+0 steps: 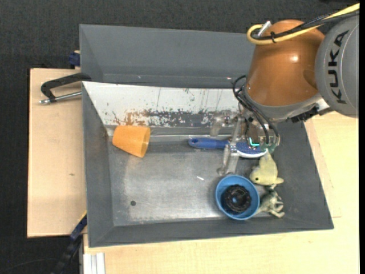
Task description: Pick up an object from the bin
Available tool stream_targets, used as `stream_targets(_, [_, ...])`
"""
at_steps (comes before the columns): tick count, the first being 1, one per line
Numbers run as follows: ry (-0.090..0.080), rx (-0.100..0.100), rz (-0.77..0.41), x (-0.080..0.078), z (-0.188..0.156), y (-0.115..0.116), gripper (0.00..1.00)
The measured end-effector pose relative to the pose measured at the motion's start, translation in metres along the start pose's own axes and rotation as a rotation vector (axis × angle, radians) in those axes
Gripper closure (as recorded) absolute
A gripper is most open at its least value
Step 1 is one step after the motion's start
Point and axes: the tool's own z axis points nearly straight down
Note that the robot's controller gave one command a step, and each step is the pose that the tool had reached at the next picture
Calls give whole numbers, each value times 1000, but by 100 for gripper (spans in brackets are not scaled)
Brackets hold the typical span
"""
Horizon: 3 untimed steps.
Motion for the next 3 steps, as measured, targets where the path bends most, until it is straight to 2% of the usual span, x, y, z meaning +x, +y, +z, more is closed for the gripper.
stream_targets(1, [0,0,50,-53,127,-53,0])
stream_targets(2, [-7,-1,48,-54,122,-51,100])
stream_targets(3, [-7,-1,48,-54,122,-51,0])
